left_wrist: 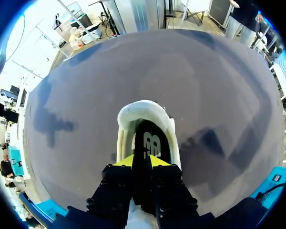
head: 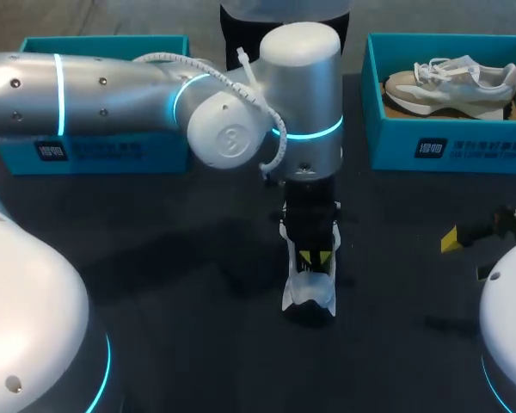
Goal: Take the shoe out of the shoebox, open the shoe tongue, remove and reinsert the insole, then place the shoe into the shoebox
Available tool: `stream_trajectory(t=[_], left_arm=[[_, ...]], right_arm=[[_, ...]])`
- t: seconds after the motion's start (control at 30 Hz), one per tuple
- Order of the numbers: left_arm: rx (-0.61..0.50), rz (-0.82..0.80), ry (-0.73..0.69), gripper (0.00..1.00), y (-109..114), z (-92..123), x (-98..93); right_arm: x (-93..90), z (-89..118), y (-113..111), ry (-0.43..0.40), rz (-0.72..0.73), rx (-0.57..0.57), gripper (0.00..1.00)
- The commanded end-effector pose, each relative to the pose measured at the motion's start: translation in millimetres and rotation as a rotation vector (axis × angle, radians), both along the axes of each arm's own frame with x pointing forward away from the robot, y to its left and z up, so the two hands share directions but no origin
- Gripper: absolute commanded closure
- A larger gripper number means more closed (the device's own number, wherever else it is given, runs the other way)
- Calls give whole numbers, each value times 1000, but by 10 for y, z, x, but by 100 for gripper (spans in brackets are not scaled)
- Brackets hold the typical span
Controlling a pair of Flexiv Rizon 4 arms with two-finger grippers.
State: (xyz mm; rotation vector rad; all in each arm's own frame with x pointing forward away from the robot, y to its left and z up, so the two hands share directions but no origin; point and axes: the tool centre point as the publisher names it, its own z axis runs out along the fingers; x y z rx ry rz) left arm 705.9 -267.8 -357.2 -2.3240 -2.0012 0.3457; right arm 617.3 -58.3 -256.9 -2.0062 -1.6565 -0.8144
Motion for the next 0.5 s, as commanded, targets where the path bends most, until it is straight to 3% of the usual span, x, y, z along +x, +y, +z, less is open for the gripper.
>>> stream_trajectory(t=[0.03, 0.23, 0.5], left_arm=[[19, -6, 6, 82, 59, -54, -36], [86, -39, 10, 82, 134, -221, -96], [117, -58, 24, 91, 163, -419, -207]], right_arm=[[-17, 9, 4, 0, -2, -3, 0], [-17, 9, 4, 0, -2, -3, 0], [-17, 9, 4, 0, -2, -3, 0]])
